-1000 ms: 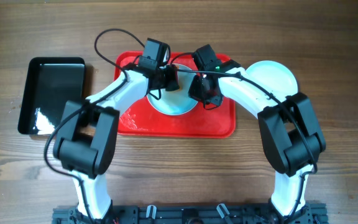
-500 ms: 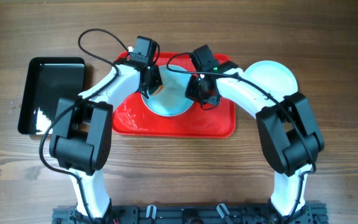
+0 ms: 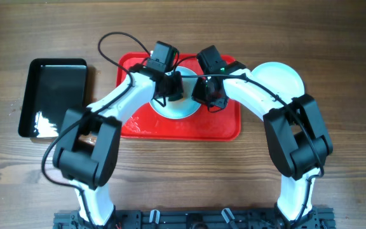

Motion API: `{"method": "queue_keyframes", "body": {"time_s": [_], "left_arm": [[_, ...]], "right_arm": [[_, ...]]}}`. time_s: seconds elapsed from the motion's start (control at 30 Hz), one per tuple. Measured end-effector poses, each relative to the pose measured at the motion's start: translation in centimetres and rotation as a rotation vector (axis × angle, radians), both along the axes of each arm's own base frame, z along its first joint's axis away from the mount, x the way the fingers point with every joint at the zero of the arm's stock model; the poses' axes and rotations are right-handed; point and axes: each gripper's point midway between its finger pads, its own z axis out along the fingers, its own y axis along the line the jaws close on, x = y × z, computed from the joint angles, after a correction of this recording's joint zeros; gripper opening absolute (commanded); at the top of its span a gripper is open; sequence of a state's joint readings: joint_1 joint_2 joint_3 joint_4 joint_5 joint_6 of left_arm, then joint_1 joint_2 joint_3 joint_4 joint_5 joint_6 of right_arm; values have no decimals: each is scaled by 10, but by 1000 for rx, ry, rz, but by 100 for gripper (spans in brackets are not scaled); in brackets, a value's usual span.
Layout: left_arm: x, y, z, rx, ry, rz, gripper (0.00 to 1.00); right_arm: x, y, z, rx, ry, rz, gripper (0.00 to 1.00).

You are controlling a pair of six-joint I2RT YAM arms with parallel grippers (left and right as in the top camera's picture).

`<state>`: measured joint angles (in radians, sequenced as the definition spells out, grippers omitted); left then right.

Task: Clean dirty plates on tray and stack at the side
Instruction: 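Scrub the last plate with the sponge in the left gripper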

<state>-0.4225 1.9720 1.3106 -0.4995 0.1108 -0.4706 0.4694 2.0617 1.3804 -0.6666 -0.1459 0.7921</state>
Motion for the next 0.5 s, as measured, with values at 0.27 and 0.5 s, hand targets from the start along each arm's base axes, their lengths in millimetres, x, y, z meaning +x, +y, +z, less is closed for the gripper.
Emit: {"method": "queue_keyframes", "body": {"time_s": [0.27,0.5], "left_arm": [[-25,39,-23,228,104,-34,4],[5,87,-13,436,-24,53,4]], "right_arm": [[0,0,0,-1,1,1,4],[-4,9,1,26,7,18,4]]}}
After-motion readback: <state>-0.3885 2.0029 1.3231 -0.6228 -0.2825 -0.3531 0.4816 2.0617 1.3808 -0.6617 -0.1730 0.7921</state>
